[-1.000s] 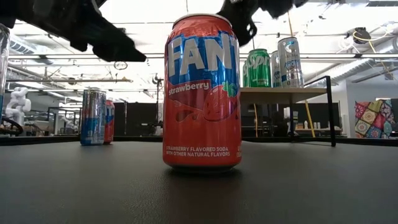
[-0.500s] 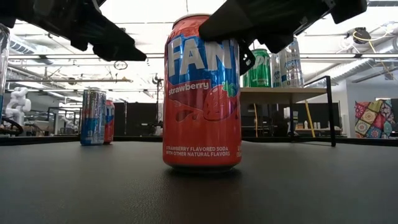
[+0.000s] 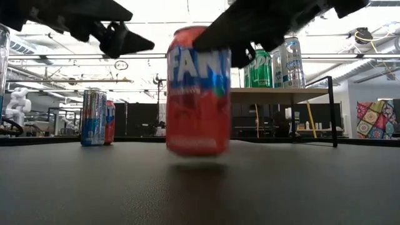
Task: Place canned beverage on shelf
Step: Put the bottom orange soda can on the shelf
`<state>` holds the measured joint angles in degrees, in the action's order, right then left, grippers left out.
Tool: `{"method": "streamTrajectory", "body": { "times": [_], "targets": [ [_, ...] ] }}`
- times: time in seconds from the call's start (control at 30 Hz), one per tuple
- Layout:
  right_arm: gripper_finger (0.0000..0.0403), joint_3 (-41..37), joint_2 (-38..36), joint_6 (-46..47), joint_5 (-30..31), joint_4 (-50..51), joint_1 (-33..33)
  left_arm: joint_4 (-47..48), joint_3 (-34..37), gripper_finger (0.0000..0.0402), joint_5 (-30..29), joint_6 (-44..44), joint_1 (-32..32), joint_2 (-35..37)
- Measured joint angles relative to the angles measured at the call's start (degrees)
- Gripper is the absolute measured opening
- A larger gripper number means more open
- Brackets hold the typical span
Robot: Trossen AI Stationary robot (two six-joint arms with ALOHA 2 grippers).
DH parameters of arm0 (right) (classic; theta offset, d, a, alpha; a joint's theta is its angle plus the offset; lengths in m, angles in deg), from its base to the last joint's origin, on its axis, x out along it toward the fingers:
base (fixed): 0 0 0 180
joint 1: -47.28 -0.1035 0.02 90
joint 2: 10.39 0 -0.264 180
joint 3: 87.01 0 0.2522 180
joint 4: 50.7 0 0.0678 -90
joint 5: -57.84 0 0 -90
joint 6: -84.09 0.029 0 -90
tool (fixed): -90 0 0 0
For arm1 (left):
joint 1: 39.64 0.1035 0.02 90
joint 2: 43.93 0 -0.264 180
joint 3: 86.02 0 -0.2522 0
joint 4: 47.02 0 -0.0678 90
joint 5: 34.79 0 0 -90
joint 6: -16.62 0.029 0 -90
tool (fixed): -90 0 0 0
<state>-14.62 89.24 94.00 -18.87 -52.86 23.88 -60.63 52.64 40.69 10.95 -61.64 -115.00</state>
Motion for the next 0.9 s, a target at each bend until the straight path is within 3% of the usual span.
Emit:
{"method": "streamTrajectory", "body": {
  "times": [0.3, 0.53, 0.9],
  "targets": [
    [0.0274, 0.11, -12.3, -1.14, 1.77, 7.46, 5.85, -2.64, -0.95, 0.0393, -2.32, 0.47, 2.79, -5.33],
    [0.0274, 3.32, -19.01, -3.39, 1.68, 16.9, 15.3, -3.85, -2.22, 0.0393, -2.21, 1.63, 5.6, -6.59],
    [0.0274, 14.85, -17.92, -8.8, 1.44, 31.08, 30.61, -3.09, -2.25, 0.0393, -2.19, 1.75, 5.86, -6.6]
  ]
}}
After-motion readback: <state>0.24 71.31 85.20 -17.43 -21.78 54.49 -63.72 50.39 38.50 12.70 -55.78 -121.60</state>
